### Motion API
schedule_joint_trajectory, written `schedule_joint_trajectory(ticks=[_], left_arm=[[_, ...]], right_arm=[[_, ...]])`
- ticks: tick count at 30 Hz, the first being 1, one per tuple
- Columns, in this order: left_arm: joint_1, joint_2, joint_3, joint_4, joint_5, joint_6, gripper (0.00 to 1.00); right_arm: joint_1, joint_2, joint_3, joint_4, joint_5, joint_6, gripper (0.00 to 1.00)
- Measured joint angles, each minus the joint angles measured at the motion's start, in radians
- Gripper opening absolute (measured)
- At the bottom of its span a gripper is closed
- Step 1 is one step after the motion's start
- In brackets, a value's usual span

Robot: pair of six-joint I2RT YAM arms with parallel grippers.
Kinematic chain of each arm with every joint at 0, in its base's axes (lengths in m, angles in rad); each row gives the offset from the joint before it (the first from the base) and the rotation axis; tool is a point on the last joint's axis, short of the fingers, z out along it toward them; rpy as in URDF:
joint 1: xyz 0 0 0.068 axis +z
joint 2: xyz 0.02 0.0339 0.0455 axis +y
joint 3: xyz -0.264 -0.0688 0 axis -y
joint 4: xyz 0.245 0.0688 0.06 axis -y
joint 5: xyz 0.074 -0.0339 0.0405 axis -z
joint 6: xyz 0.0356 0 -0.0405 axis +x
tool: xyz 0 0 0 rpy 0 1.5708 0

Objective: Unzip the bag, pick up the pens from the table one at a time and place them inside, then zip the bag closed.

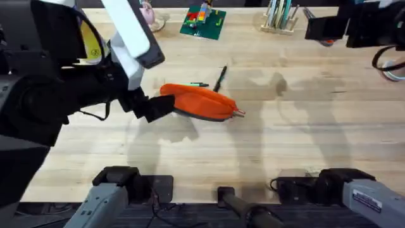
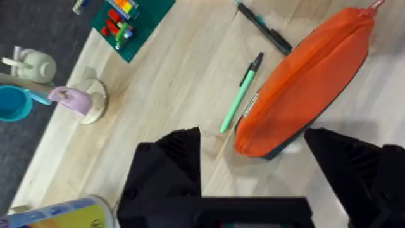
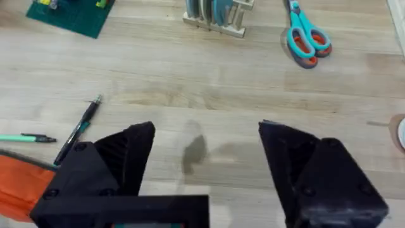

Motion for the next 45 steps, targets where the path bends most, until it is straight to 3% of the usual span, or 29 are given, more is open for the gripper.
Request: schedule_joint_trajectory(ticks=[3, 11, 17, 23, 31, 45], left_arm=[[0.038, 0.007, 0.007, -0.003, -0.002, 0.036, 0.99], [0.194, 0.119, 0.111, -0.016, 0.011, 0.151, 0.99], [0.249, 0.244, 0.143, -0.046, 0.041, 0.272, 0.991], [0.268, 0.343, 0.143, -0.061, 0.052, 0.342, 0.991], [0.267, 0.371, 0.143, -0.079, 0.157, 0.392, 0.991], [0.267, 0.559, 0.143, -0.106, 0.299, 0.466, 0.993]], right_arm=[[0.0, 0.0, 0.0, 0.001, 0.0, 0.0, 0.996], [0.0, 0.0, 0.0, 0.001, 0.0, 0.0, 0.997], [0.0, 0.0, 0.0, 0.001, 0.0, 0.0, 0.997], [0.0, 0.0, 0.0, -0.015, 0.0, 0.0, 0.997], [0.0, 0.0, 0.0, -0.023, 0.0, 0.0, 0.998], [0.0, 0.0, 0.0, -0.023, 0.0, 0.0, 0.997]])
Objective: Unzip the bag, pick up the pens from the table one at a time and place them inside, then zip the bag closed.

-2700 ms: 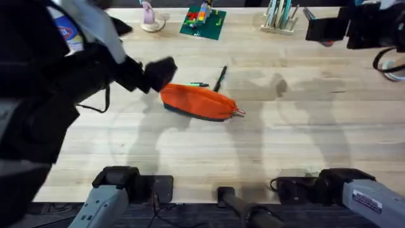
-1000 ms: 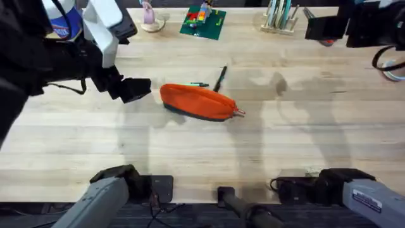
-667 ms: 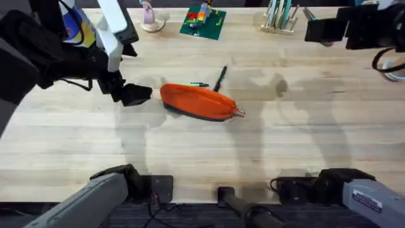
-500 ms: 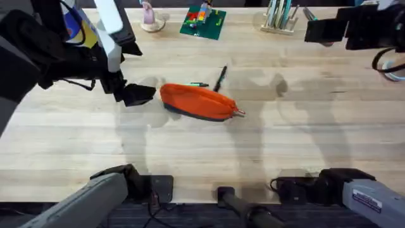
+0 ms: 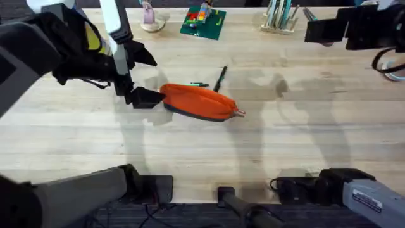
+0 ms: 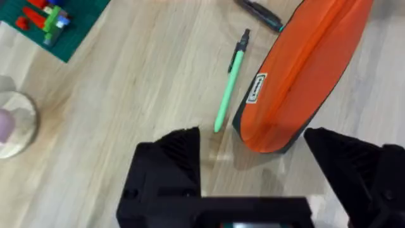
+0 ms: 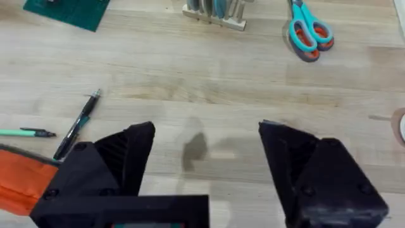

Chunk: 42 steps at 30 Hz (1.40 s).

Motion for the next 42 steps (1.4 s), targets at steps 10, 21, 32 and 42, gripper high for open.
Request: schedule_joint_trajectory(ticks=[10, 21, 32, 42], left_arm=[[0.0, 0.122, 0.0, -0.002, 0.074, 0.004, 0.993], [0.0, 0.152, 0.0, -0.002, 0.148, 0.004, 0.993], [0.0, 0.171, 0.0, 0.005, 0.154, 0.004, 0.993], [0.0, 0.22, 0.0, 0.005, 0.153, 0.003, 0.879]], right_arm=[[0.0, 0.0, 0.0, 0.0, 0.0, 0.0, 0.997], [0.0, 0.0, 0.0, 0.0, 0.0, 0.0, 0.997], [0.0, 0.0, 0.0, 0.0, 0.0, 0.0, 0.997], [0.0, 0.0, 0.0, 0.0, 0.0, 0.0, 0.997]])
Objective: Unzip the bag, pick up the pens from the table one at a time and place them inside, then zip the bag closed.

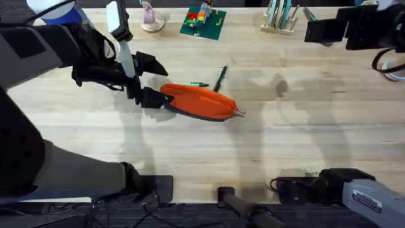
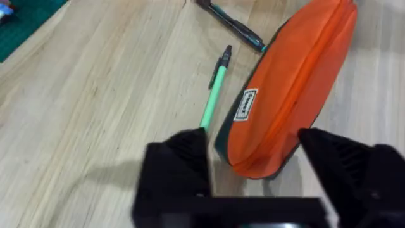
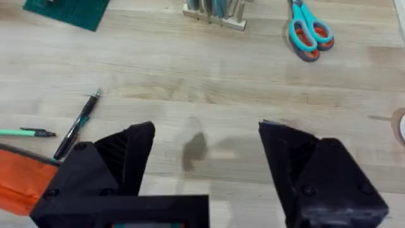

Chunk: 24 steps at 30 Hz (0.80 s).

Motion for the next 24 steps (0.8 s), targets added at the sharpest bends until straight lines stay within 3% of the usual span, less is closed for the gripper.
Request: schedule_joint_trajectory(ticks=[2, 6, 7, 18, 24], left_arm=[[0.0, 0.0, 0.0, 0.0, 0.0, 0.0, 0.686], [-0.004, 0.0, 0.0, -0.013, 0.001, 0.001, 0.11], [-0.006, 0.0, 0.0, -0.01, -0.001, 0.003, 0.063], [-0.006, 0.0, 0.0, -0.008, -0.003, 0.003, 0.04], [-0.006, 0.0, 0.0, -0.008, -0.003, 0.003, 0.04]], right_arm=[[0.0, 0.0, 0.0, 0.0, 0.0, 0.0, 0.997], [0.0, 0.0, 0.0, 0.0, 0.0, 0.0, 0.998], [0.0, 0.0, 0.0, 0.0, 0.0, 0.0, 0.998], [0.0, 0.0, 0.0, 0.0, -0.01, 0.003, 0.998], [0.0, 0.0, 0.0, -0.008, -0.156, 0.006, 0.997]])
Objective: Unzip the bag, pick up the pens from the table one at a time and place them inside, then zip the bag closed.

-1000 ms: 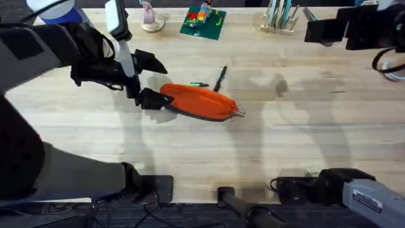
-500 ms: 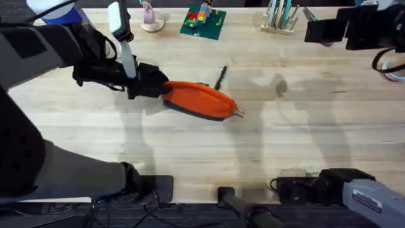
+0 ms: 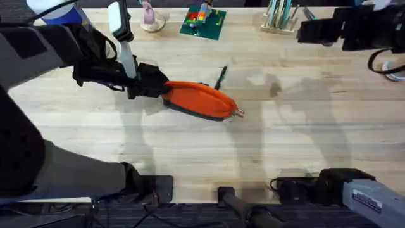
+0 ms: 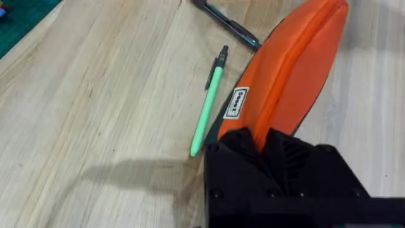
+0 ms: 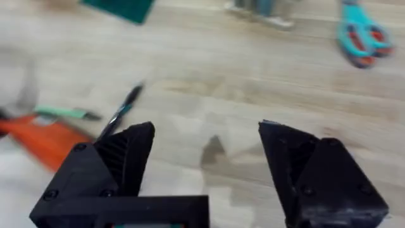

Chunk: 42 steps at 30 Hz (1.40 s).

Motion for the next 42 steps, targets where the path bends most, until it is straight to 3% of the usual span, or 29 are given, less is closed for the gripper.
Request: schedule_joint_trajectory(ticks=[7, 14, 20, 24, 30, 42], left_arm=[[0.0, 0.0, 0.0, 0.0, 0.0, 0.0, 0.04], [0.0, 0.0, 0.0, 0.0, 0.0, 0.0, 0.04], [0.0, 0.0, 0.0, 0.0, 0.0, 0.0, 0.041], [0.0, 0.0, 0.0, 0.002, 0.0, 0.0, 0.041], [0.0, 0.0, 0.0, 0.003, 0.001, 0.0, 0.041], [0.0, 0.0, 0.0, 0.004, 0.001, 0.0, 0.041]], right_arm=[[0.0, 0.0, 0.0, -0.07, -0.225, -0.18, 0.997], [0.0, 0.0, 0.0, -0.095, -0.299, -0.331, 0.997], [0.0, 0.0, 0.003, -0.322, -0.377, -0.47, 0.997], [0.0, 0.002, 0.003, -0.408, -0.388, -0.564, 0.997], [0.0, 0.024, 0.004, -0.288, -0.331, -0.685, 0.997], [0.043, 0.024, 0.004, -0.329, -0.273, -0.772, 0.997]])
